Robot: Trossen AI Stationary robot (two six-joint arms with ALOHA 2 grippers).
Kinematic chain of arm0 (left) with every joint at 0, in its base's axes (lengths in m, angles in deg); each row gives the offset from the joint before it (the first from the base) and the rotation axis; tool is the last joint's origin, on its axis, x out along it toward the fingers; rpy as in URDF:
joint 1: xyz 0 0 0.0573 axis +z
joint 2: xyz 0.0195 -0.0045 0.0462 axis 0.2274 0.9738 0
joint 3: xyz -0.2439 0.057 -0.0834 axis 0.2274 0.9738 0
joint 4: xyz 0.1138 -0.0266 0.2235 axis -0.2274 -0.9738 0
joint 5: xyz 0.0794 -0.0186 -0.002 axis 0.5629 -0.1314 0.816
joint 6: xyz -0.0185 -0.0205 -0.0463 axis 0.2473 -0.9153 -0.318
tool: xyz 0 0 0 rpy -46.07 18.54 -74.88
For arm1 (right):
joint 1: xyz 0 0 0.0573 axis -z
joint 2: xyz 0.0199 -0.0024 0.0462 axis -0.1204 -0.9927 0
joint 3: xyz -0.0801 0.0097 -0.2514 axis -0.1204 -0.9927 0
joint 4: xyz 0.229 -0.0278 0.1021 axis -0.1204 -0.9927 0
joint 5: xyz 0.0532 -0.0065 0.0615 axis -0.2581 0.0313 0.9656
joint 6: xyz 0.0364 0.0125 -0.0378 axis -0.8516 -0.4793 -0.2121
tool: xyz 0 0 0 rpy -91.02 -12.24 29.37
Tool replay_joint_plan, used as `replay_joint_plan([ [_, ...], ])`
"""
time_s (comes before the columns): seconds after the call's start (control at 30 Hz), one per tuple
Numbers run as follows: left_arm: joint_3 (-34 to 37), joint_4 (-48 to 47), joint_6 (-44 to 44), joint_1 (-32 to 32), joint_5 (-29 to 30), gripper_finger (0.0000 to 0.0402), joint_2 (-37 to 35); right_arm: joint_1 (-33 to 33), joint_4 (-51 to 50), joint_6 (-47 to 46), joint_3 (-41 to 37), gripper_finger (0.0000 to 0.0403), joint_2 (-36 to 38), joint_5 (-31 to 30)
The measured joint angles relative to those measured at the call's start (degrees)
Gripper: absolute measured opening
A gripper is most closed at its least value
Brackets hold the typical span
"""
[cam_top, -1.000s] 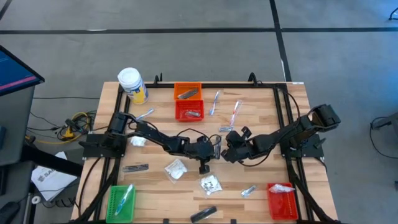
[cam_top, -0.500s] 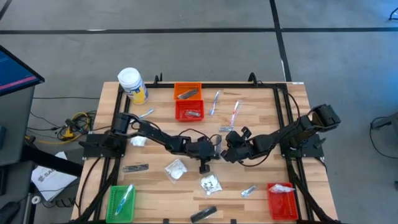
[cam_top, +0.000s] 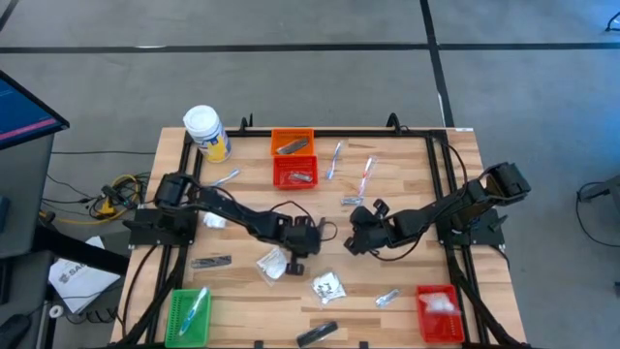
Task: Pick & Place Travel size toiletries
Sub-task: Put the comb into the orange basket
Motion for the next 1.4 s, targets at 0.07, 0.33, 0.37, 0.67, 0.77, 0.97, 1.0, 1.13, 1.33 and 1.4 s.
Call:
replay_joint_plan([
  [0.07,0.0,-0.1,0.2,-0.2,2.0,0.0,0.0,0.0,2.3,2.1,0.0,0.0,0.0,1.4],
  [0.33,0.0,-1.7,1.6,-0.3,6.2,0.0,0.0,0.0,8.0,7.7,0.0,0.0,0.0,5.0],
  [0.37,0.0,-1.9,1.6,-0.2,6.5,0.0,0.0,0.0,8.0,7.7,0.0,0.0,0.0,5.0],
  [0.67,0.0,-1.9,1.6,-0.2,6.8,0.0,0.1,0.0,8.0,7.7,0.0,0.0,0.0,5.8],
  [0.77,0.0,-1.9,1.6,-0.2,6.8,0.0,0.1,0.0,8.0,7.7,0.0,0.0,0.0,5.8],
  [0.97,0.2,-4.1,1.6,-0.8,9.0,0.0,-1.0,0.0,8.0,7.7,0.0,0.0,0.0,5.8],
  [1.0,0.3,-5.1,1.6,-1.0,9.9,0.0,-1.6,0.0,8.0,7.7,0.0,0.0,0.0,5.8],
  [1.13,0.5,-9.7,0.6,-2.3,15.3,0.0,-4.8,0.0,8.0,7.7,0.0,0.0,0.0,5.8],
  [1.33,4.0,-11.6,-2.2,-4.0,22.7,0.0,-11.6,0.0,8.5,7.7,0.0,0.0,0.0,5.9],
  [1.4,5.5,-9.9,-3.8,-3.9,24.7,0.0,-14.2,0.0,8.9,7.9,0.0,0.0,0.0,5.9],
])
